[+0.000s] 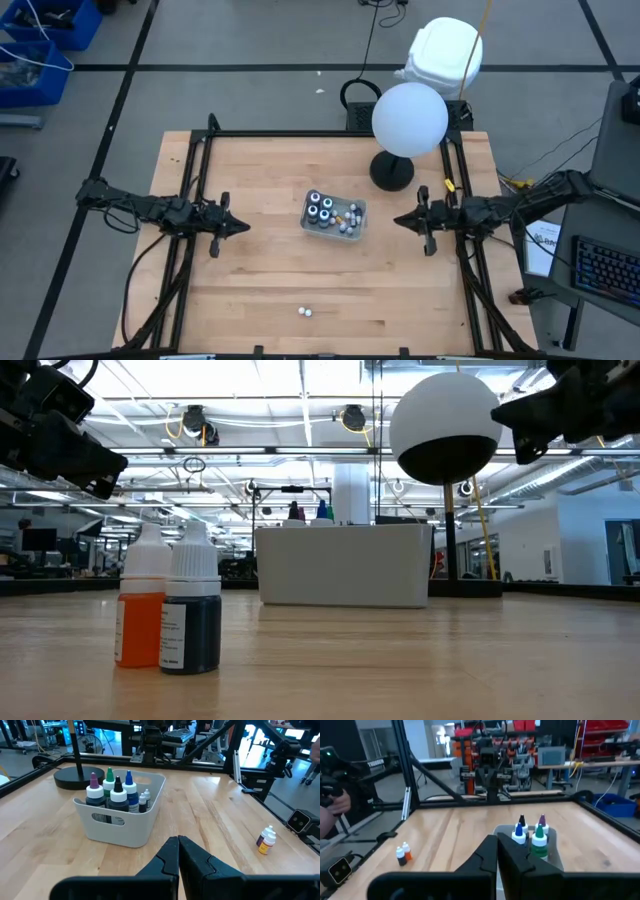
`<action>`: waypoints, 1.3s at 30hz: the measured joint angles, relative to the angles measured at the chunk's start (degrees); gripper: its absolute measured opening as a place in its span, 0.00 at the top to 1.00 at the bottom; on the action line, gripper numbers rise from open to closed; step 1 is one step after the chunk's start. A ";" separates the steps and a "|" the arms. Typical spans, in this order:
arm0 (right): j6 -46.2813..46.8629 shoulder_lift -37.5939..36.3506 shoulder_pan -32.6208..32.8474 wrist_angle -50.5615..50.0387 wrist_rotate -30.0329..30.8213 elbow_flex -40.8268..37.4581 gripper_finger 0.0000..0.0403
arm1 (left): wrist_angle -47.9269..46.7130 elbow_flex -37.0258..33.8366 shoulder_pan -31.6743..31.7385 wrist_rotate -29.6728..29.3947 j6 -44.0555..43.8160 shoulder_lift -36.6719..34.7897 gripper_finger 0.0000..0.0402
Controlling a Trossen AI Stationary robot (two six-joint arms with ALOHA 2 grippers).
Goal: Pick & Place food coloring
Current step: Put the small orange food coloring bottle into the gray bin
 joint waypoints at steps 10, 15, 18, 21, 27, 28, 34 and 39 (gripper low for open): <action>-0.48 -13.25 -2.39 -3.59 -4.65 -1.89 1.00 | -0.10 0.00 0.01 0.02 2.25 0.00 0.98; -0.13 -14.55 -2.09 -3.95 -4.91 -3.60 1.00 | -0.13 0.00 -0.01 0.00 2.08 0.00 0.97; -0.25 -14.55 -1.86 -3.41 -6.24 -5.68 1.00 | -0.14 0.00 0.01 0.02 2.94 0.00 0.98; -0.65 -14.72 -1.89 -3.12 -6.18 -6.90 1.00 | -0.15 0.00 0.01 0.02 3.34 0.00 0.98; -1.77 -15.21 -1.88 -3.09 -6.20 -7.02 1.00 | -0.10 -0.01 0.00 1.55 1.37 0.29 0.98; -1.79 -15.21 -1.90 -3.28 -6.20 -7.02 1.00 | 0.20 -0.03 -0.01 1.53 0.06 0.60 0.98; -1.82 -15.21 -1.90 -5.16 -6.20 -7.04 1.00 | 10.07 -0.17 -2.28 8.17 -2.50 9.01 0.98; -2.02 -15.20 -1.90 -6.28 -6.16 -7.04 1.00 | 19.59 3.11 -9.02 4.76 -3.50 26.67 0.98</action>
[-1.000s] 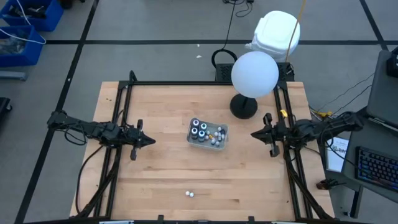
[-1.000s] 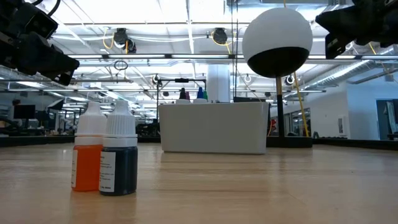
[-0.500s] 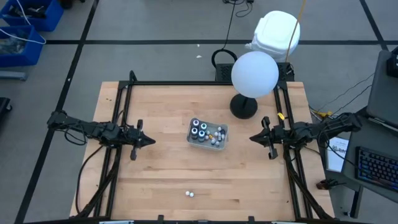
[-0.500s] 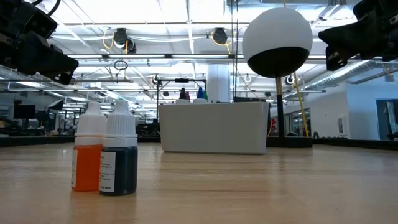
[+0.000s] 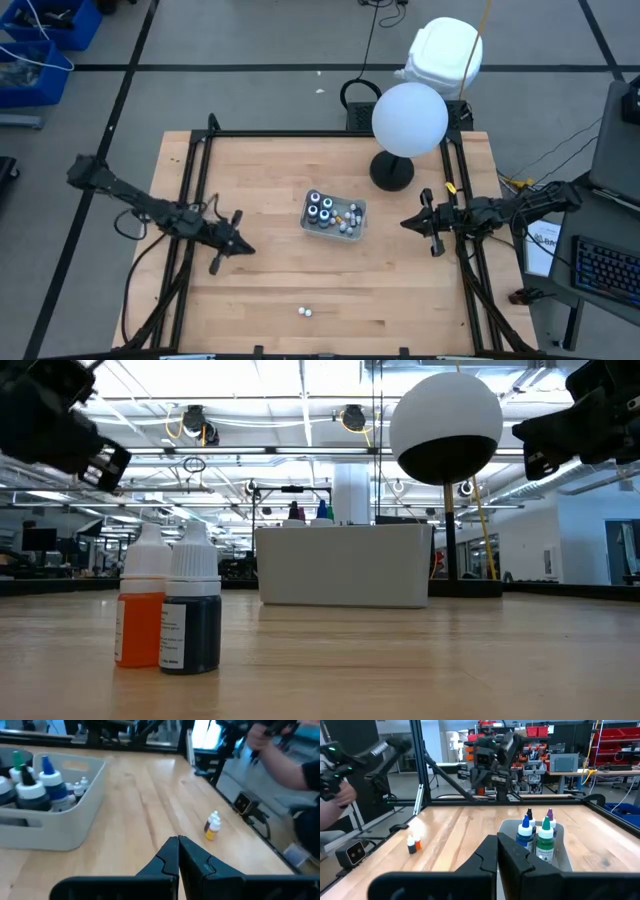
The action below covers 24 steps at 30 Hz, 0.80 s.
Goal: Pick & Place food coloring
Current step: Put the small orange food coloring bottle into the gray bin
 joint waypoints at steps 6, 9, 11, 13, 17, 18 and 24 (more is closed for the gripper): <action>0.03 0.01 0.00 0.01 0.03 0.00 1.00 | -0.16 14.93 -6.80 -7.88 3.06 25.50 0.98; 0.18 0.03 0.02 -0.12 0.00 0.00 1.00 | -0.89 23.49 -8.91 -7.80 3.99 36.47 0.98; 0.51 0.03 0.02 -0.16 -0.02 0.00 1.00 | -1.75 28.84 -9.84 -7.83 3.83 42.96 0.98; 0.63 0.03 0.02 -0.21 -0.02 0.00 1.00 | -3.39 34.08 -10.62 -7.84 3.61 48.67 0.97; 0.63 0.03 0.02 -0.50 -0.11 0.00 1.00 | -10.57 43.92 -11.54 -7.83 1.35 58.02 0.91; 0.61 0.03 0.02 -0.58 -0.23 0.00 1.00 | -11.95 45.81 -11.62 -7.96 0.53 59.89 0.88; 0.04 0.03 0.04 -0.83 -1.60 0.00 1.00 | -18.50 55.08 -10.94 -5.82 -1.48 68.63 0.66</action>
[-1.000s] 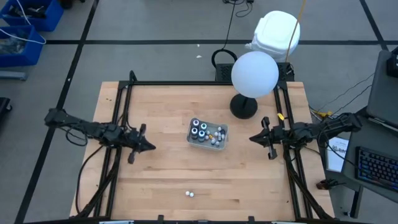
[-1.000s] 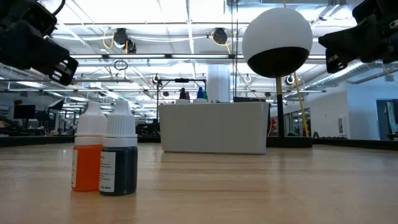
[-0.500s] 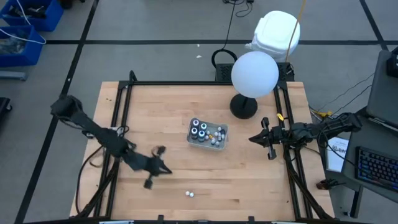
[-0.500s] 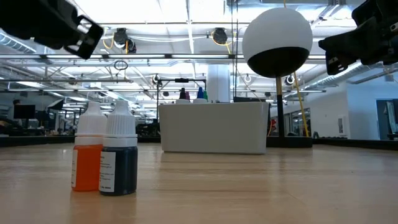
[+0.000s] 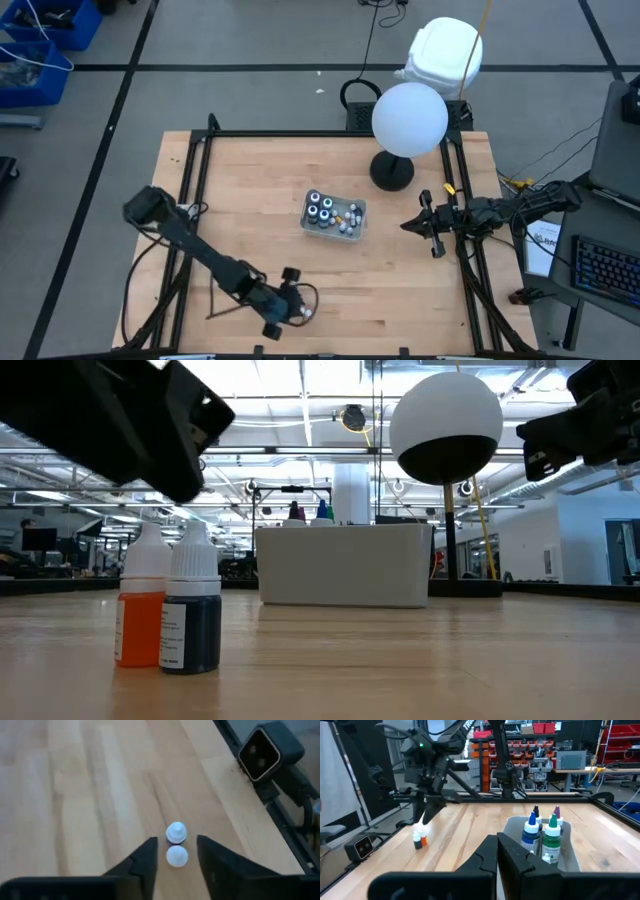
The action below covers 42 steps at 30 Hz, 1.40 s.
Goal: Pick & Place food coloring
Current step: Put the small orange food coloring bottle into the gray bin
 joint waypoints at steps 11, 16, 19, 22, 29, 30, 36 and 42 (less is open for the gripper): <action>-0.02 0.05 0.00 -2.35 0.03 0.00 1.00 | -5.23 4.47 1.42 5.03 -0.07 6.78 0.44; -0.04 0.09 -0.01 -0.80 0.10 -1.10 1.00 | -5.51 4.47 2.01 4.93 -0.94 6.44 0.44; -0.04 0.04 -0.02 -0.50 0.11 -1.49 1.00 | -5.25 4.47 2.08 5.13 -0.90 6.23 0.44; 0.15 0.06 -0.02 -0.55 0.13 -1.68 1.00 | -5.64 4.47 2.09 5.19 -0.90 6.27 0.44; 0.15 0.07 -0.02 -0.54 0.17 -1.79 1.00 | -6.33 4.47 2.47 4.14 -0.98 6.27 0.54; 0.15 0.07 -0.02 -0.54 0.19 -1.81 1.00 | -6.37 4.47 2.49 4.12 -0.98 6.25 0.56; 0.17 0.07 -0.02 -0.54 0.22 -1.86 1.00 | -6.62 4.47 2.73 4.86 -0.98 6.27 0.72; 0.17 0.07 -0.02 -0.54 0.22 -1.89 1.00 | -7.22 4.47 2.73 6.18 -0.66 6.23 0.84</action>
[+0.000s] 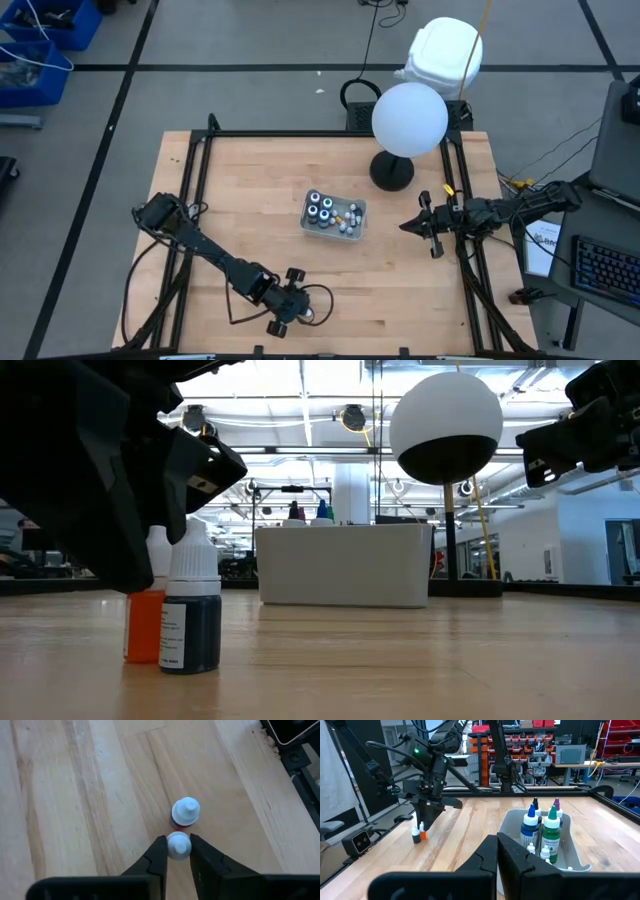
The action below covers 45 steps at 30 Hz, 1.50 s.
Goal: Pick & Place food coloring
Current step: Put the small orange food coloring bottle into the gray bin
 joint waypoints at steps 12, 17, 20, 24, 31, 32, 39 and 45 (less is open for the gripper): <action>0.44 -0.01 -0.01 0.00 0.00 -0.05 1.00 | -9.19 -0.07 0.29 -7.99 -0.04 -7.31 0.85; 0.46 0.00 -0.02 0.11 0.02 -0.08 1.00 | -21.64 -0.01 0.38 -13.23 0.06 -18.30 0.85; 0.45 -0.09 -0.02 0.03 0.02 -0.10 1.00 | -26.83 -0.05 0.37 -16.05 0.40 -26.07 0.85; 0.44 -0.07 -0.02 -0.02 0.02 -0.10 1.00 | -27.21 -4.74 0.39 -17.26 1.98 -37.72 0.85; 0.44 -0.07 0.00 -0.04 0.02 -0.10 1.00 | -16.59 -27.85 0.42 -18.73 -1.49 -60.79 0.85; 0.46 -0.07 0.00 -0.04 0.00 -0.10 1.00 | -15.17 -31.32 0.44 -18.78 -3.07 -63.77 0.85; 0.57 -0.07 0.00 -0.04 0.15 -0.10 1.00 | -9.65 -46.92 2.22 -19.10 -13.96 -78.52 0.85; 2.82 0.18 0.00 -0.29 0.30 -0.47 1.00 | -7.11 -47.89 4.19 -16.81 -15.24 -80.19 0.85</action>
